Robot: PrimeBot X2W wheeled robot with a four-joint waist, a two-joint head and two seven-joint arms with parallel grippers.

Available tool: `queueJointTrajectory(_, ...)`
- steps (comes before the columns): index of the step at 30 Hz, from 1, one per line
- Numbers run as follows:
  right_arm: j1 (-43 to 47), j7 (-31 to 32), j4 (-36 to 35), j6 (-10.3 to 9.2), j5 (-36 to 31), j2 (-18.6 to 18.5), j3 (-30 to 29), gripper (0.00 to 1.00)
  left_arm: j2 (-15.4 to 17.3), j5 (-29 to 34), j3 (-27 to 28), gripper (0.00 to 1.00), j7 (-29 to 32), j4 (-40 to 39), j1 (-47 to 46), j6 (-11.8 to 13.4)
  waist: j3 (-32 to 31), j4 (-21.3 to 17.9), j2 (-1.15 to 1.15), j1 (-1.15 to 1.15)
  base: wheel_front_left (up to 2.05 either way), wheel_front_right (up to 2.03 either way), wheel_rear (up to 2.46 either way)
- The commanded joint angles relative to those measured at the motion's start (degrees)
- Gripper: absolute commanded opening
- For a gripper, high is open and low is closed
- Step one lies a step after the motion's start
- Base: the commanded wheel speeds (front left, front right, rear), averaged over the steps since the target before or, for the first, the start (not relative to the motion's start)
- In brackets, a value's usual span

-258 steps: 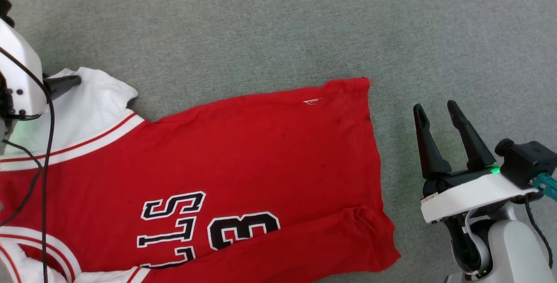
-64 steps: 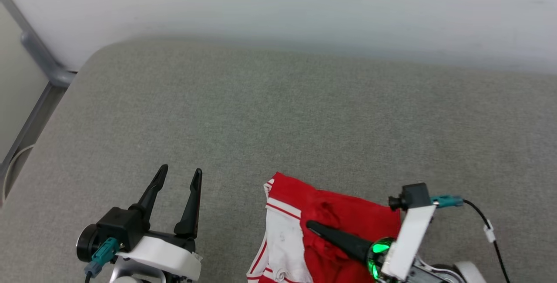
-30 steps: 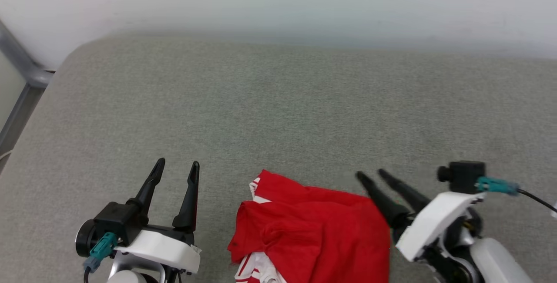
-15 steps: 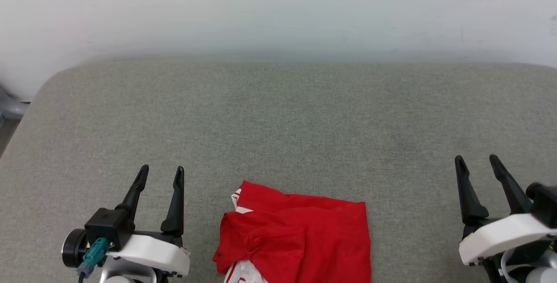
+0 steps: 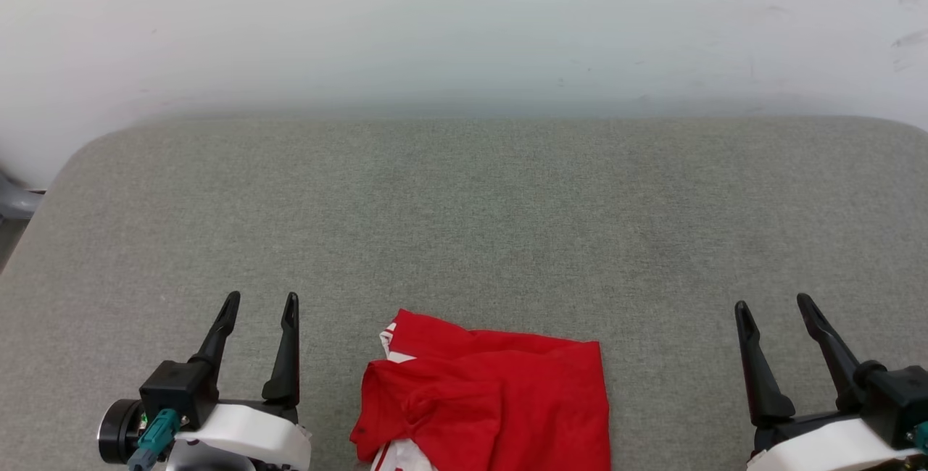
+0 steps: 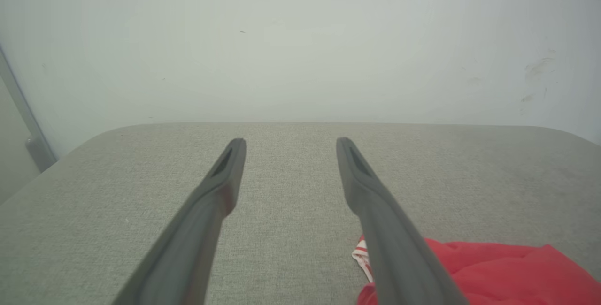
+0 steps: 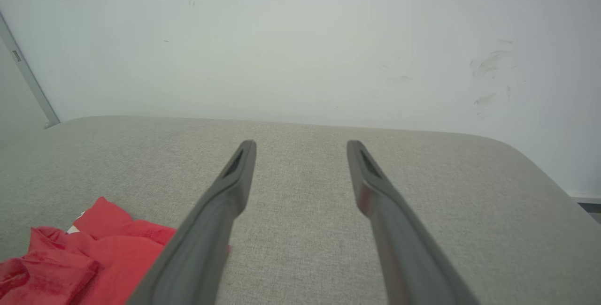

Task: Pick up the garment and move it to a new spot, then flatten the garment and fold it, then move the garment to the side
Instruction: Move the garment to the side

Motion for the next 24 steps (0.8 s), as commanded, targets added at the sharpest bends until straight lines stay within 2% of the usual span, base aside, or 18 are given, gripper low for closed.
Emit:
queueJointTrajectory(1, 0.76, 0.27, -0.66, -0.03, -0.12, 0.26, 0.18, 1.00, -0.11, 0.39, 0.29, 1.00, -0.12, 0.12, 0.72, -0.14, -0.04, -0.09, 0.00, 0.00, 0.00, 0.00, 0.00)
queueJointTrajectory(10, 1.16, 2.54, -1.75, -0.03, 1.84, 0.30, -1.16, 1.00, -1.15, 1.16, 1.37, 1.00, -0.12, 1.47, -0.08, -1.16, -0.09, 0.08, 0.00, 0.00, 0.00, 0.00, 0.00)
queueJointTrajectory(14, 1.25, 5.51, -0.62, -0.03, 5.87, 0.27, -4.20, 1.00, -1.61, 1.53, 1.82, 1.00, -0.12, 1.50, -0.78, -1.74, 0.37, 0.75, 0.00, 0.00, 0.00, 0.00, 0.00)
queueJointTrajectory(19, 1.05, 13.64, 3.40, -0.03, 12.55, 0.28, -8.23, 1.00, -2.70, 2.03, 2.29, 1.00, -0.12, 0.81, -2.38, -2.49, 1.82, 2.80, 0.00, 0.00, 0.00, 0.00, 0.00)
queueJointTrajectory(20, 1.05, 13.64, 3.40, -0.03, 12.55, 0.28, -8.23, 1.00, -2.70, 2.03, 2.29, 1.00, -0.12, 0.81, -2.38, -2.49, 1.82, 2.80, 0.00, 0.00, 0.00, 0.00, 0.00)
queueJointTrajectory(24, 1.61, 23.79, 6.47, -0.03, 17.58, 0.24, -8.32, 1.00, -4.09, 2.28, 2.92, 1.00, -0.11, 0.54, -3.25, -2.91, 3.02, 4.82, 0.00, 0.00, 0.00, 0.00, 0.00)
